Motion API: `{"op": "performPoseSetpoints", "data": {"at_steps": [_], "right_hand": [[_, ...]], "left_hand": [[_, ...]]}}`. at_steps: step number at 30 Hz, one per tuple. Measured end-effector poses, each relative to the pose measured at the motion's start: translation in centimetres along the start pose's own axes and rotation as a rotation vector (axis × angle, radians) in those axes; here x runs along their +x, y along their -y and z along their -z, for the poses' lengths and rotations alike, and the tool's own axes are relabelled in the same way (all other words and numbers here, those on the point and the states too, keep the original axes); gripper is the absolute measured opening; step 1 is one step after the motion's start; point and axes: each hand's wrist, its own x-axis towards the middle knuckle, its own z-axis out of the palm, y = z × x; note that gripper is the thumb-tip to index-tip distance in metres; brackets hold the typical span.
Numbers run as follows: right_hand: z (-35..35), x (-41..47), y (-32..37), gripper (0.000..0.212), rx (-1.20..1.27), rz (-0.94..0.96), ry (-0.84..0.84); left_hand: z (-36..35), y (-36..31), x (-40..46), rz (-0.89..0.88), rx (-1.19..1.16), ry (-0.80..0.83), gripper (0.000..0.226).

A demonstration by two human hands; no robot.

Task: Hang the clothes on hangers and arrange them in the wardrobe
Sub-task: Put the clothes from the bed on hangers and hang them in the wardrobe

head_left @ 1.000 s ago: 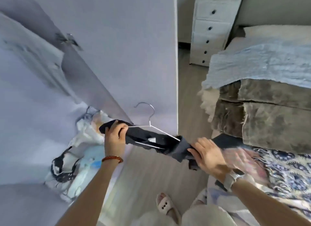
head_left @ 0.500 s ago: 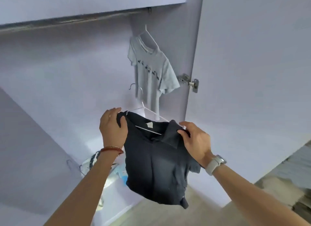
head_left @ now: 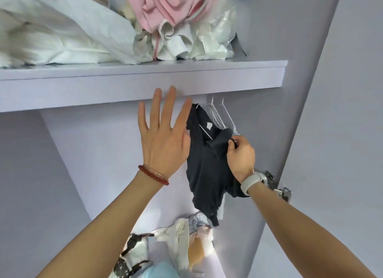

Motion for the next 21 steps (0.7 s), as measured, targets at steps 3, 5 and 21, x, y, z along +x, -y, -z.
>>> {"op": "performPoseSetpoints", "data": {"at_steps": [3, 5, 21], "right_hand": [[-1.7, 3.9, 0.0, 0.021, 0.012, -0.011, 0.003], [-2.9, 5.6, -0.4, 0.022, 0.007, -0.041, 0.027], [-1.5, 4.3, -2.8, 0.039, -0.144, -0.048, 0.239]], "left_hand": [[-2.1, 0.4, 1.3, 0.056, 0.081, 0.050, 0.065], [-3.2, 0.9, 1.3, 0.060, 0.144, 0.059, 0.068], [-3.8, 1.3, 1.1, 0.043, 0.157, 0.040, 0.074]]}}
